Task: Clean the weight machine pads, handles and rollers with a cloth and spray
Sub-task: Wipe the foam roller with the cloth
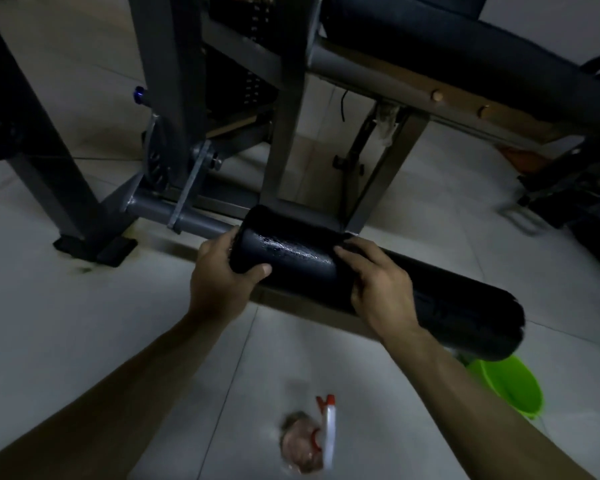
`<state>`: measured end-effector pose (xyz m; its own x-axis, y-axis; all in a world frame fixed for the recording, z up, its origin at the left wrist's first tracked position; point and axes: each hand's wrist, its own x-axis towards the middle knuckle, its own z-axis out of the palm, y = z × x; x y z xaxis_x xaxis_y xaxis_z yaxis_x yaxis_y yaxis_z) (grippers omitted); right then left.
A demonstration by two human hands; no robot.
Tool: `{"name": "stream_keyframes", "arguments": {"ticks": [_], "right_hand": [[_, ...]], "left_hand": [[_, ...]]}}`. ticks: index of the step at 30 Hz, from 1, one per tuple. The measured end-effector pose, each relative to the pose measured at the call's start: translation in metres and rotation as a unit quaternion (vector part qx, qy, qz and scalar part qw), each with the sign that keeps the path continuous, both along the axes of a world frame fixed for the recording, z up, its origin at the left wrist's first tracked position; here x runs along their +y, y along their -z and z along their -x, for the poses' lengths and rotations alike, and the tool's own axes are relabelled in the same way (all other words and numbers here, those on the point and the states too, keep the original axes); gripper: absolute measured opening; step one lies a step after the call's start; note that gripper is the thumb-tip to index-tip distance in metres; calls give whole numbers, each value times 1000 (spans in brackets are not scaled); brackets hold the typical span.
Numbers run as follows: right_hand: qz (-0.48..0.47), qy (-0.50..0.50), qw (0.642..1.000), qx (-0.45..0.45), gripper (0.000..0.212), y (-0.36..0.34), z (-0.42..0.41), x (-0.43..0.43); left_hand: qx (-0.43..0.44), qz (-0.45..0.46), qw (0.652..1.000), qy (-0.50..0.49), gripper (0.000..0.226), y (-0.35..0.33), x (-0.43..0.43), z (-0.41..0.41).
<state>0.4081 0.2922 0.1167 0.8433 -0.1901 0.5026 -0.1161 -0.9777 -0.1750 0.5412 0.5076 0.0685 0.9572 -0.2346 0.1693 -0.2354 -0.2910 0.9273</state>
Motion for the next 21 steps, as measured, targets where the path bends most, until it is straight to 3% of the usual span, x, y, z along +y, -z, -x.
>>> {"name": "stream_keyframes", "arguments": {"ticks": [3,5,7,9,12,13,15,16,17,19,21], "right_hand": [[-21,86,996,-21,63,-3,43,-17],[-16,50,997,-49,60,-4,73,-16],[-12,-28,999,-37,53,2,97,-5],[-49,-57,997,8,50,17,111,8],[-213,14,975,60,54,51,127,29],[-312,48,946,78,53,58,132,33],[-497,128,852,102,47,66,140,36],[-545,159,816,105,42,67,143,35],[-564,176,800,106,39,67,147,35],[-563,177,801,100,38,63,153,34],[-561,166,807,85,40,58,155,30]], "left_hand": [[1,20,997,-73,63,7,2,24],[-34,24,996,-82,40,18,4,48],[-81,-43,996,15,24,42,4,74],[-60,-139,969,193,44,70,2,102],[29,-284,869,405,117,114,-8,145],[58,-304,851,424,137,128,-13,157],[104,-286,866,397,151,150,-24,178],[117,-270,880,373,141,158,-31,184],[119,-258,894,346,116,163,-35,190],[63,-252,920,294,65,159,-39,197],[56,-202,938,276,61,151,-34,200]]}}
